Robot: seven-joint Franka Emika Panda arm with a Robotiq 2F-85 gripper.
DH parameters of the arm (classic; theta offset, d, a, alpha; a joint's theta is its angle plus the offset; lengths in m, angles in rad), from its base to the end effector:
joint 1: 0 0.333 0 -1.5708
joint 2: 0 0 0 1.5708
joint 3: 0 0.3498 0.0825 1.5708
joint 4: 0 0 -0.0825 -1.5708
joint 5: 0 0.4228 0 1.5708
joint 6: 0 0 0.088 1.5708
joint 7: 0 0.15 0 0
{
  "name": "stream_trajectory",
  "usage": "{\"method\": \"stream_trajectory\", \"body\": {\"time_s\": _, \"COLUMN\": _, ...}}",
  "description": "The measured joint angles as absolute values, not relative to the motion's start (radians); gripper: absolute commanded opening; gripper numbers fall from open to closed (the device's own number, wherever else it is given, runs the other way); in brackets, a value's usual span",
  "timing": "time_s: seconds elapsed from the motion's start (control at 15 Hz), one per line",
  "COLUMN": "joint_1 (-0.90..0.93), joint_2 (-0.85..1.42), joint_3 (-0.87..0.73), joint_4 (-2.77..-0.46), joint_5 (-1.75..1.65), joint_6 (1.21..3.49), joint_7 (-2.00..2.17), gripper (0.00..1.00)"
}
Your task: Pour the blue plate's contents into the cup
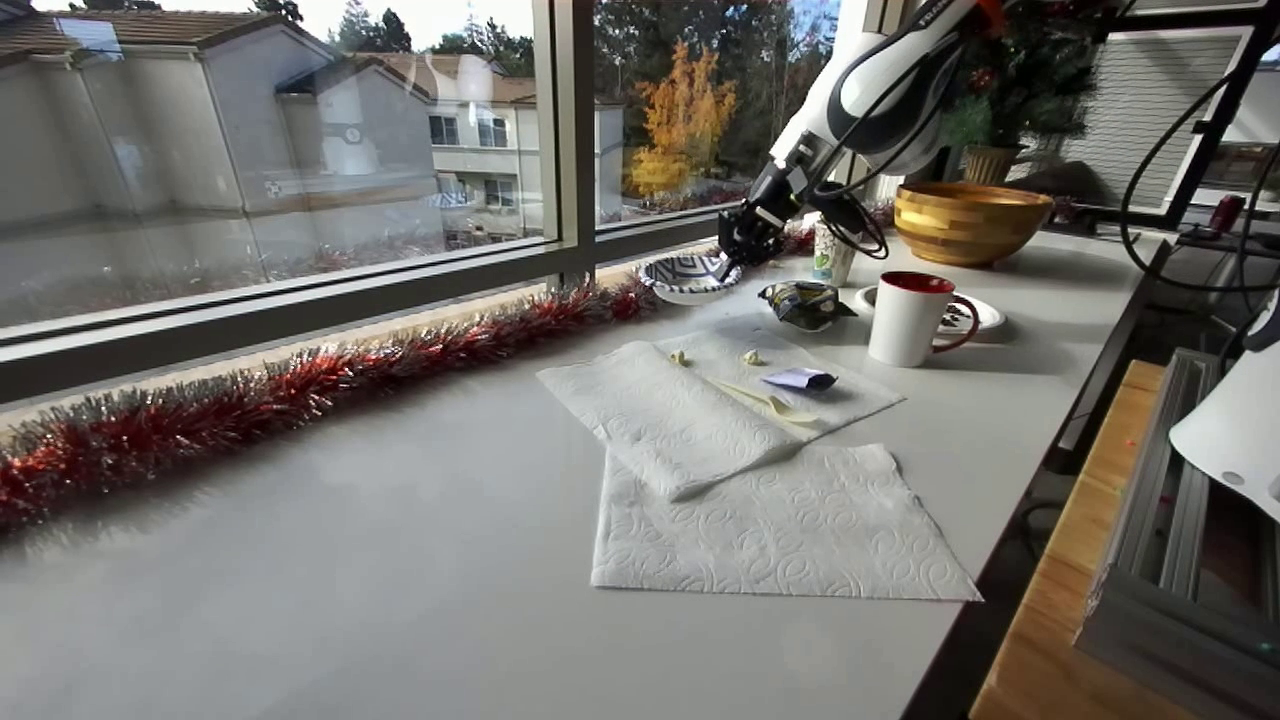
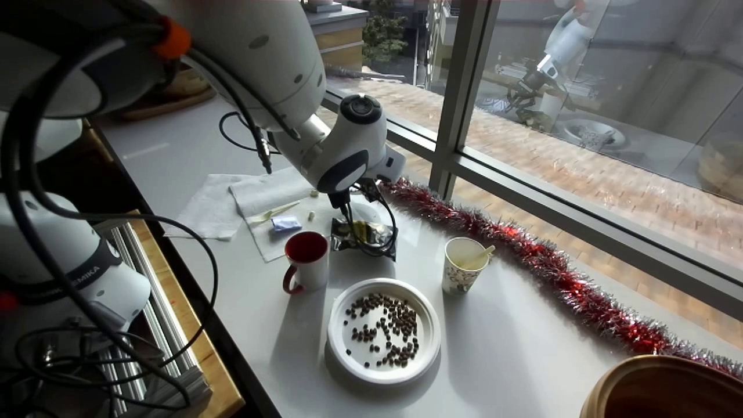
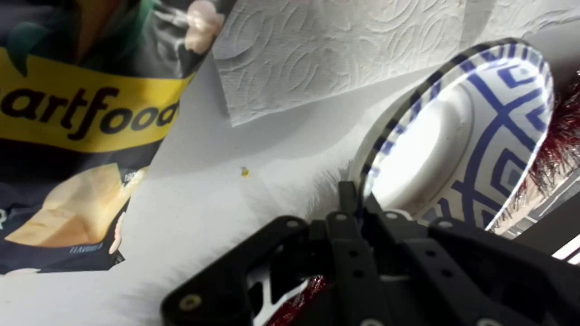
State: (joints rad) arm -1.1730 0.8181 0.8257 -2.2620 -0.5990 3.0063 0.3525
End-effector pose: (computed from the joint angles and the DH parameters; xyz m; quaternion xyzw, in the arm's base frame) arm 0.5713 -0.1176 0.1041 -0.9541 0.1633 -0.1536 0.1986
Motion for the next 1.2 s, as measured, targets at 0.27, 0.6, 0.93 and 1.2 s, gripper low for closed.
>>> {"method": "stream_trajectory", "body": {"time_s": 0.27, "joint_1": -1.127, "joint_2": 0.818, "joint_3": 0.82, "joint_4": -2.262, "joint_5": -0.323, "joint_6": 2.98, "joint_7": 0.055, "gripper": 0.02}}
{"method": "stream_trajectory", "body": {"time_s": 0.6, "joint_1": -1.105, "joint_2": 0.816, "joint_3": 0.807, "joint_4": -2.261, "joint_5": -0.207, "joint_6": 2.941, "joint_7": -0.166, "gripper": 0.02}}
{"method": "stream_trajectory", "body": {"time_s": 0.93, "joint_1": -1.071, "joint_2": 0.814, "joint_3": 0.76, "joint_4": -2.261, "joint_5": -0.204, "joint_6": 2.938, "joint_7": -0.306, "gripper": 0.21}}
{"method": "stream_trajectory", "body": {"time_s": 1.2, "joint_1": -1.071, "joint_2": 0.813, "joint_3": 0.76, "joint_4": -2.261, "joint_5": -0.199, "joint_6": 2.928, "joint_7": -0.374, "gripper": 0.5}}
